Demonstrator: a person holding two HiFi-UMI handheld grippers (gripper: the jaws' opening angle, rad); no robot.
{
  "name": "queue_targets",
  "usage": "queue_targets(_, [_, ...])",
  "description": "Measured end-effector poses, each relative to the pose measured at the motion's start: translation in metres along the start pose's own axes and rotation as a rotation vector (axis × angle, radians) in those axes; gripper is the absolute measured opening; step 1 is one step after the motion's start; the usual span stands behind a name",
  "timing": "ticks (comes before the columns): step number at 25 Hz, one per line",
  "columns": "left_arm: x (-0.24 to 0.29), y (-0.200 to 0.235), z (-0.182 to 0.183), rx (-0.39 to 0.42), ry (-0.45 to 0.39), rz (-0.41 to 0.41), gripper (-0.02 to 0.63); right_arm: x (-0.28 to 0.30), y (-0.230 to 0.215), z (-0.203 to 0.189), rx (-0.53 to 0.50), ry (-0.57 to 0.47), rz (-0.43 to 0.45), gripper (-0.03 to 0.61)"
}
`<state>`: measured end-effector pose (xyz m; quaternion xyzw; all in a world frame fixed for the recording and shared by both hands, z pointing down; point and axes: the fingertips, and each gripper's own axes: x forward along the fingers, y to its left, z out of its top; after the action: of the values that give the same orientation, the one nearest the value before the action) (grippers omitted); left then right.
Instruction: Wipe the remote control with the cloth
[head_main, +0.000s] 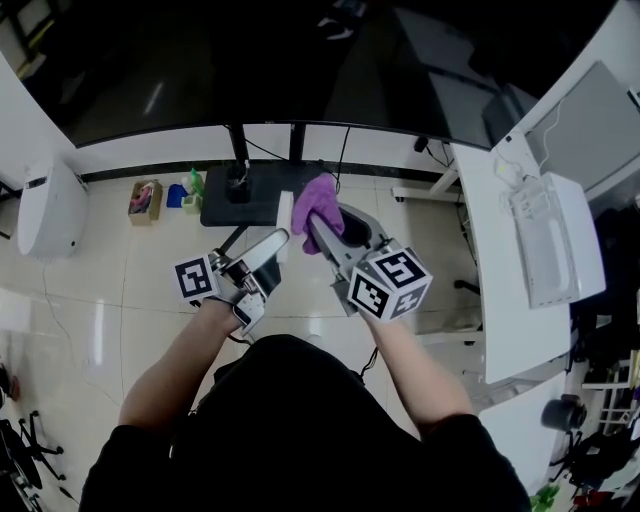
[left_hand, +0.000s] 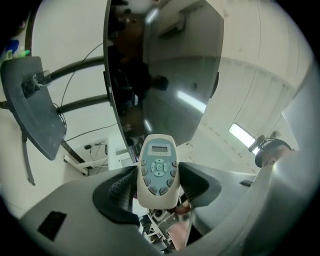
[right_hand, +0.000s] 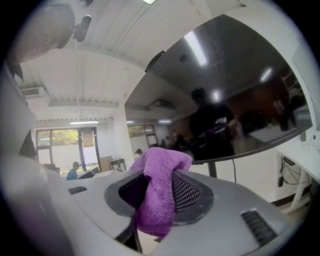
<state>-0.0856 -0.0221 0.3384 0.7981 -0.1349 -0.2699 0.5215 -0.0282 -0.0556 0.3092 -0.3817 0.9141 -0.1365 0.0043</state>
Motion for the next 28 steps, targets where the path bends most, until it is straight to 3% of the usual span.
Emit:
queue_targets(4, [-0.001,-0.005,0.027,0.013,-0.068,-0.014,0.253,-0.003,0.031,-0.024,0.01,0.045,0.114,0.143])
queue_targets(7, [0.002,-0.011,0.032,0.01,-0.063,-0.041,0.253,0.0,0.047,-0.037,0.011,0.069,0.168,0.144])
queue_targets(15, [0.005,-0.016,-0.021,-0.014,0.125,-0.077,0.253,-0.002,0.009,-0.007,-0.018,0.023,0.061,0.143])
queue_targets(20, [0.005,-0.009,-0.026,-0.002,0.134,-0.042,0.253,-0.005,0.0,-0.003,-0.027,0.004,0.036,0.143])
queue_targets(23, [0.004,0.003,-0.016,0.122,0.099,0.07,0.253,-0.012,-0.007,-0.009,-0.106,0.031,-0.033,0.144])
queue_targets(28, [-0.015,0.052,0.002,0.538,0.105,0.533,0.253,-0.024,-0.019,-0.042,-0.29,0.159,-0.151,0.144])
